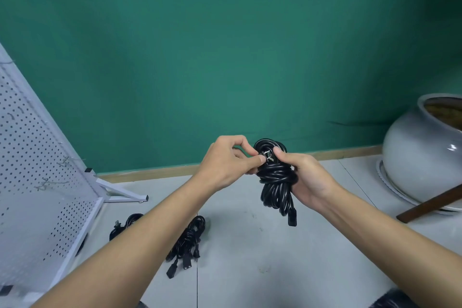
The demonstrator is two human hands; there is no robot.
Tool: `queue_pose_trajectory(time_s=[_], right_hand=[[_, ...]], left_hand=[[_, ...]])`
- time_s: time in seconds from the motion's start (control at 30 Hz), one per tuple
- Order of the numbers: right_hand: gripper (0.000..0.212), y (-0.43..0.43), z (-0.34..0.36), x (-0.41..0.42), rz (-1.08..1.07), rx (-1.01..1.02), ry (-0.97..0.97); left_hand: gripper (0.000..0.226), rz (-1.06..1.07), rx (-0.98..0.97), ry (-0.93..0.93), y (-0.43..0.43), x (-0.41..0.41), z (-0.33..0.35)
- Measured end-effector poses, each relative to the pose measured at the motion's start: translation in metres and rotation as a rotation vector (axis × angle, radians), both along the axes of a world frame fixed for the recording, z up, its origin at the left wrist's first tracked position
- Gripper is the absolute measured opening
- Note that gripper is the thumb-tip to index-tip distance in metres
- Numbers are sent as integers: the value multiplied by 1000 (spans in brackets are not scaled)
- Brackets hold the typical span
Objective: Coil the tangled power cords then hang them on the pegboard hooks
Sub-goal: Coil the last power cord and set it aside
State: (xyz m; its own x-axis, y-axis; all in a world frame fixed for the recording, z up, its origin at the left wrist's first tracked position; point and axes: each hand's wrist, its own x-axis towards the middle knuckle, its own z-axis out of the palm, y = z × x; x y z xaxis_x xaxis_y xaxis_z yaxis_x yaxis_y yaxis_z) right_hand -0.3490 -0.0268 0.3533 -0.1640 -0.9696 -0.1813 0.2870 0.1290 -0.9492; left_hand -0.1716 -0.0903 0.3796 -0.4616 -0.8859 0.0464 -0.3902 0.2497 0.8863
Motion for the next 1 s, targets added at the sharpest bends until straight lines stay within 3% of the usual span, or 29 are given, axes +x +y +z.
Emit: queue_pose_trajectory(time_s=[0.53,0.63,0.77,0.9,1.0], right_hand=[[26,4,-5,5,2,25,207],[39,3,-3,4,27,-11,265],[33,2,-4,7,53,-46,301],[45,3,-5,10,30,-76,308],[35,1,-9,9,43,-60,287]], left_hand=[[20,82,-55,-69,0,1,-18],[17,81,-65,-57,-3,2,-21],[15,130,-19,-23,-6,2,-23],[15,142,102,44,-7,1,-25],[13,133,81,32,-6,0,-27]])
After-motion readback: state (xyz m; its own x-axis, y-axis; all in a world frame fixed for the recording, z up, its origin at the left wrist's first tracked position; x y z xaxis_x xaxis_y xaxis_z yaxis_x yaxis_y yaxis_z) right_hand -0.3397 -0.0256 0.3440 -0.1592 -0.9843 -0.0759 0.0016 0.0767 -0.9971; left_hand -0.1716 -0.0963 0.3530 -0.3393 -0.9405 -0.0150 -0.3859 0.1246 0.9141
